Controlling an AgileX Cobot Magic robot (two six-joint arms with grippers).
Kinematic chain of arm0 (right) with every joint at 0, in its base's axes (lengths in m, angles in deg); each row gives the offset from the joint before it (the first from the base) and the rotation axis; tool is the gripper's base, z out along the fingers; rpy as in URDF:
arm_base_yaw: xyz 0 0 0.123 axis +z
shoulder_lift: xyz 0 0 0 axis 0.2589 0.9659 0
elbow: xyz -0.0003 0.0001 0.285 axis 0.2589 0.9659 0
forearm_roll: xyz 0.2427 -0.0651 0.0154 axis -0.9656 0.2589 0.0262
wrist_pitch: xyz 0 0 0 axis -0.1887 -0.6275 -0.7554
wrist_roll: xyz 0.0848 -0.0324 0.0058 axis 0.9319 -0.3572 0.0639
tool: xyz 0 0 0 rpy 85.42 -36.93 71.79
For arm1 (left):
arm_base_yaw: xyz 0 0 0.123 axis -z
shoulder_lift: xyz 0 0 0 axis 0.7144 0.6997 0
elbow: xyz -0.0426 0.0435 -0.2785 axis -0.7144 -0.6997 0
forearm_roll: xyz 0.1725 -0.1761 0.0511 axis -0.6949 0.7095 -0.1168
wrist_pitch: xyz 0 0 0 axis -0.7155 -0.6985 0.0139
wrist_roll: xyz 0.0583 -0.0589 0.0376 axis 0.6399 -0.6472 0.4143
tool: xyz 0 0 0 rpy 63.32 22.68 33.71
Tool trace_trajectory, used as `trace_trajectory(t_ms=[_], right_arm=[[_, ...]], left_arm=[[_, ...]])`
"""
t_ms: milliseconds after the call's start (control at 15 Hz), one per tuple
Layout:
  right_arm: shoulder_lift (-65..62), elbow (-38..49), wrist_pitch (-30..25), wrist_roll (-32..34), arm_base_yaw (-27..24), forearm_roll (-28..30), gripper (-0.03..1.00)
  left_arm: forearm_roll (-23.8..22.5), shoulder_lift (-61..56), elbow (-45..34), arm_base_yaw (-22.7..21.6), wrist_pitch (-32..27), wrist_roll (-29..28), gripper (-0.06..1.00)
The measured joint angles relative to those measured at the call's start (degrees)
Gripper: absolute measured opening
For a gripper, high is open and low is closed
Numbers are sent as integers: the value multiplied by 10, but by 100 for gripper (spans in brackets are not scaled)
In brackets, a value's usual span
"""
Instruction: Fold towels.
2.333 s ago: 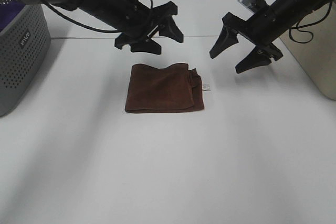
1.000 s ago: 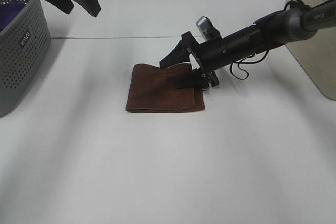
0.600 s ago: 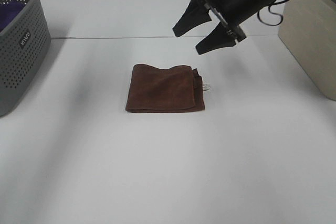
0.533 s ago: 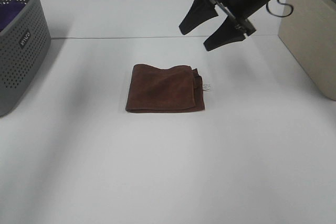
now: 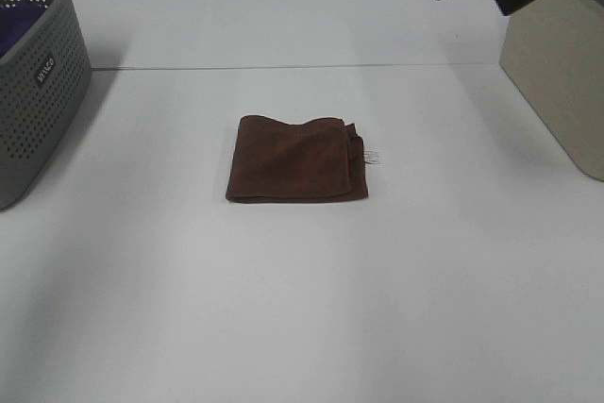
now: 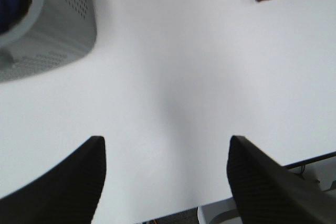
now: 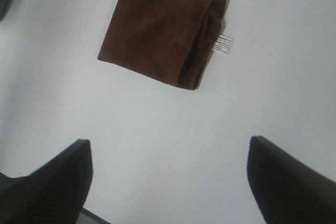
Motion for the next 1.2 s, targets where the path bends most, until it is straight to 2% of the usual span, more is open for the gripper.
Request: trace_trajectory(t_ms=[267,333,400,533,667,867,1000,1067,1200], right_arm=[[-150,166,6,27,0,69,77],[-194,222,20,31,0,77,77],[-276,335,49,32,0,91,77],[-329,414,56,32,0,100,77],[-393,502,61,32,0,116,77],[-466,568,68,32,0,126,77],[-532,602,85,31,0,133,77],[-590,623,90,25,0,135,77],[-631,627,89,6,0,126,77]], left_arm=[[0,-171,-174,0,0,-3,64],[0,-218,-211,0,0,-3,64],[0,-285,-264,0,-2,-1,64],[0,-362,-315,0,-2,1,64],[4,-430,-359,0,28,4,64],[6,-466,-401,0,79,18,64],[22,-470,-406,0,91,45,64],[42,-471,-406,0,92,79,64],[46,-471,-406,0,92,87,64]])
